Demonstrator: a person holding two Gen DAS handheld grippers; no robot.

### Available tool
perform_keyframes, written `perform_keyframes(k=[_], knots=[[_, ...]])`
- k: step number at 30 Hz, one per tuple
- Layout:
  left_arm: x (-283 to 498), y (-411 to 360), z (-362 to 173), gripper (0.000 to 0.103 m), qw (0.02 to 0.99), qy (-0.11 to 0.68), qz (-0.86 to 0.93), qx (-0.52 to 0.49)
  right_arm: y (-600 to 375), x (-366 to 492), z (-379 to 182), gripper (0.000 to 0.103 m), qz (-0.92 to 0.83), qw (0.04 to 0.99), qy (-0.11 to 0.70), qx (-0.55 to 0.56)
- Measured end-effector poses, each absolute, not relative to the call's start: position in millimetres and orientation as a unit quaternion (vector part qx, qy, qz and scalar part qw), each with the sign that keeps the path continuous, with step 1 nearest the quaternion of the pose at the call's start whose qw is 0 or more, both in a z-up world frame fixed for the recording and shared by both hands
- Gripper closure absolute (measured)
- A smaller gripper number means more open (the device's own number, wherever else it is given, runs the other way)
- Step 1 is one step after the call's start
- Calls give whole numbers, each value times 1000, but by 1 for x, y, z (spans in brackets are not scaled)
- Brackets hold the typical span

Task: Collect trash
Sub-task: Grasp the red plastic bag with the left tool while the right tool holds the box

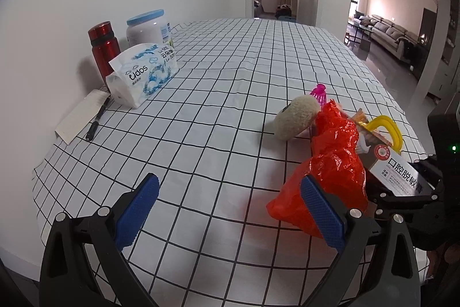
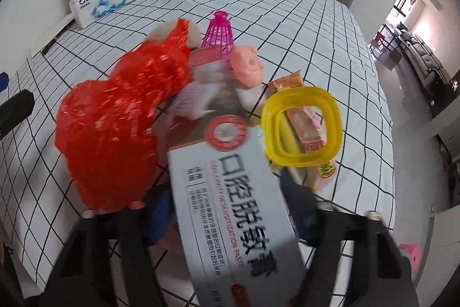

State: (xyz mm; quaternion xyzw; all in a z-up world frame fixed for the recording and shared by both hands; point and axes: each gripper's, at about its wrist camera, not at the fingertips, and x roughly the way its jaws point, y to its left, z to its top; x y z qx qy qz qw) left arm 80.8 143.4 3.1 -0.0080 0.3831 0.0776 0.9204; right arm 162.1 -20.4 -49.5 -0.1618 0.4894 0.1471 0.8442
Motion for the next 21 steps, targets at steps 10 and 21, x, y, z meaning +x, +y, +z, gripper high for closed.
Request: perform_keyframes(k=[10, 21], knots=[[80, 130, 2, 6, 921, 385, 50, -15, -55, 144, -28, 50, 141, 877, 455, -70], [89, 95, -6, 6, 915, 401, -19, -27, -106, 116, -8, 50, 99, 903, 417, 32]])
